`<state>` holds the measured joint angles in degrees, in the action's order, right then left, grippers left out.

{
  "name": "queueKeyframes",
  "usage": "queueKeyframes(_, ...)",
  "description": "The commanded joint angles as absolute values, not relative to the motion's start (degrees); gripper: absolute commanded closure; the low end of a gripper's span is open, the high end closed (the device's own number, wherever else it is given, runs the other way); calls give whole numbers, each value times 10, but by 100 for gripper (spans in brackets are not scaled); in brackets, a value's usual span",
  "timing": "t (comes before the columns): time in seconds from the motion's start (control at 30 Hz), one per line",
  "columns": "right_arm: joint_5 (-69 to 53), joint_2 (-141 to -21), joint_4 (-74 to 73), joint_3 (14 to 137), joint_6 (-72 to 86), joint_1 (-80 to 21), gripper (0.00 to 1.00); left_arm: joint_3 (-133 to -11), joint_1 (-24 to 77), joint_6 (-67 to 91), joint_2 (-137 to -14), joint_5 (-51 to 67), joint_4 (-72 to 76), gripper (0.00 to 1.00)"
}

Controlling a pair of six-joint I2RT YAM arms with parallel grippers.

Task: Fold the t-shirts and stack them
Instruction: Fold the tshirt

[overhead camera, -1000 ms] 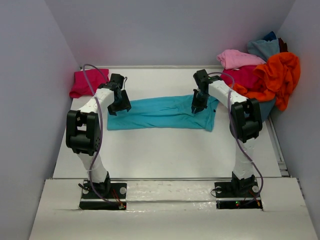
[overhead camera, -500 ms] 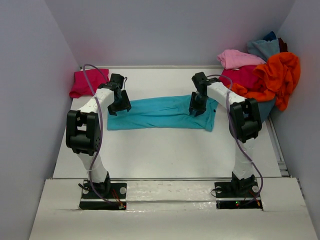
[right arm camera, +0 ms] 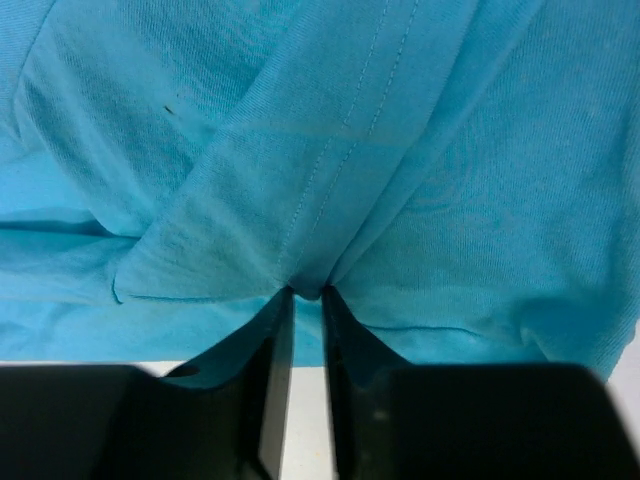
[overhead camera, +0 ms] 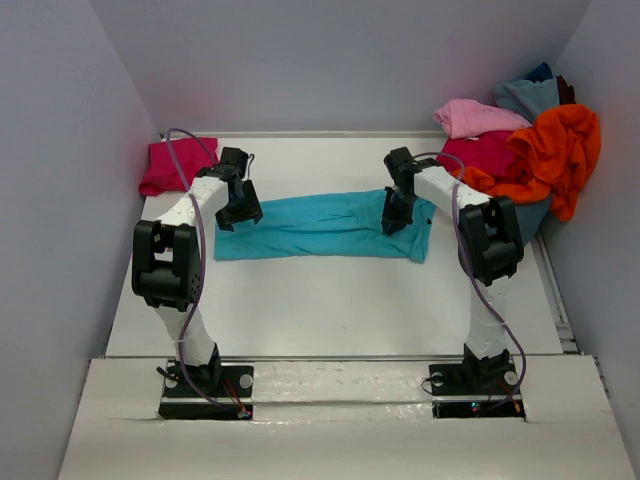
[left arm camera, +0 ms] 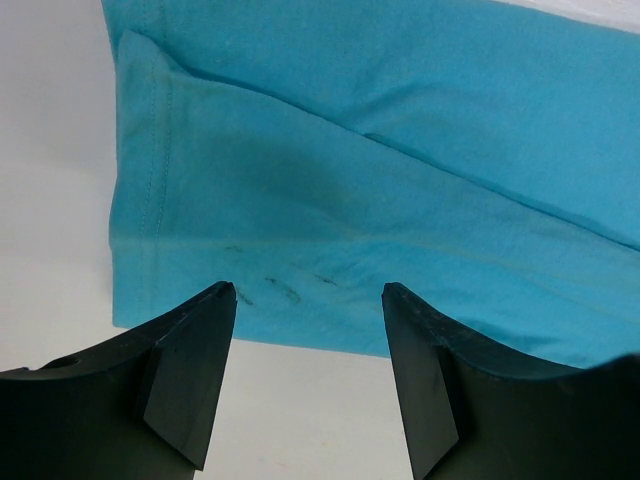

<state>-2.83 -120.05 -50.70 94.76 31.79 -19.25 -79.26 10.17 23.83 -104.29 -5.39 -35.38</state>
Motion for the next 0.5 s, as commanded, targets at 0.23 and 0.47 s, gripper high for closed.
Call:
queueKeyframes(0.23,-24,-1195,-504,983,320,-198,93,-791,105,229,-1038,-53,-353,28)
queueKeyframes(0.47,-16,-1201,-522,1024,316,-198,93,-793,105,225,-1040,-54,-354,28)
